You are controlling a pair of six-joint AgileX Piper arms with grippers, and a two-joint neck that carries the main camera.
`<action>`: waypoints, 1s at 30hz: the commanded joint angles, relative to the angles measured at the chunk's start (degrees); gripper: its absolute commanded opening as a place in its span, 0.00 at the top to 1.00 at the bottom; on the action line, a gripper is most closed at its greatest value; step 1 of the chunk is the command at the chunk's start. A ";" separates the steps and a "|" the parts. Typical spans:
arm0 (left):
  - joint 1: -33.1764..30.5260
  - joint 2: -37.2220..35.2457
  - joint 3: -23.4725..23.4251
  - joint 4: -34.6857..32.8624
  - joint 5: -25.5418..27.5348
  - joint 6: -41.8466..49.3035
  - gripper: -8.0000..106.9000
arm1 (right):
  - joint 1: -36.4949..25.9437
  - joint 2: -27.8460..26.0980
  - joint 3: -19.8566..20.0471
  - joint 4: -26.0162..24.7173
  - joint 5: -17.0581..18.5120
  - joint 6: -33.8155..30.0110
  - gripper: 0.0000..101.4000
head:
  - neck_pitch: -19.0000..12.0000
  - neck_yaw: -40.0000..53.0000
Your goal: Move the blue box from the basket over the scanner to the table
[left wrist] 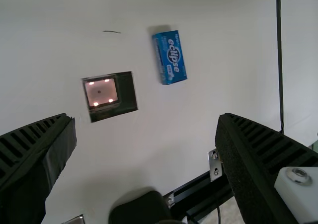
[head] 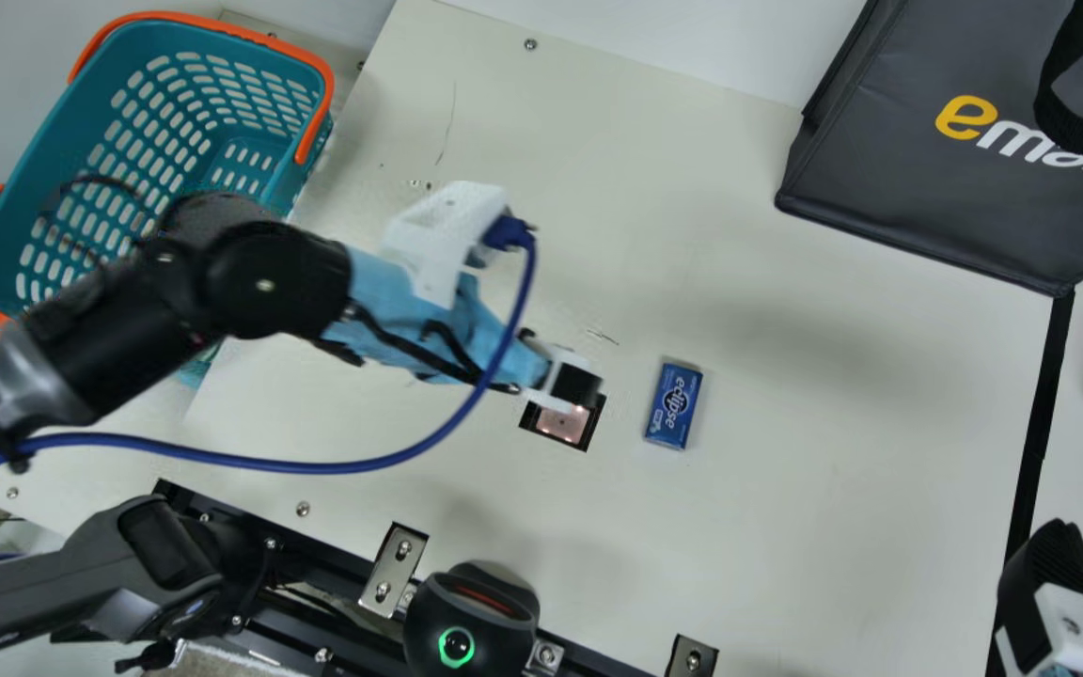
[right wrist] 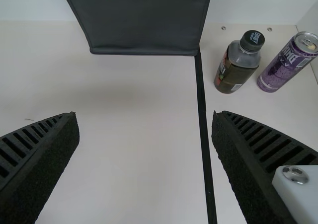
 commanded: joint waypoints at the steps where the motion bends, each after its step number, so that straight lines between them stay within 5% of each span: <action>1: 5.65 -2.50 0.49 0.25 1.60 3.91 0.15 | 0.00 0.00 0.00 0.00 0.00 0.00 0.06 | -1.75 0.14; 15: 20.70 -12.84 -0.38 10.95 6.34 11.54 0.15 | 0.00 0.00 0.00 0.00 0.00 0.00 0.06 | -1.75 0.14; 23: 21.81 -14.72 -1.38 14.48 6.17 11.35 0.15 | 0.00 0.00 0.00 0.00 0.00 0.00 0.06 | -1.75 0.14; 30: 21.81 -14.72 -1.38 14.48 6.17 11.35 0.15 | 0.00 0.00 0.00 0.00 0.00 0.00 0.06 | -1.75 -9.21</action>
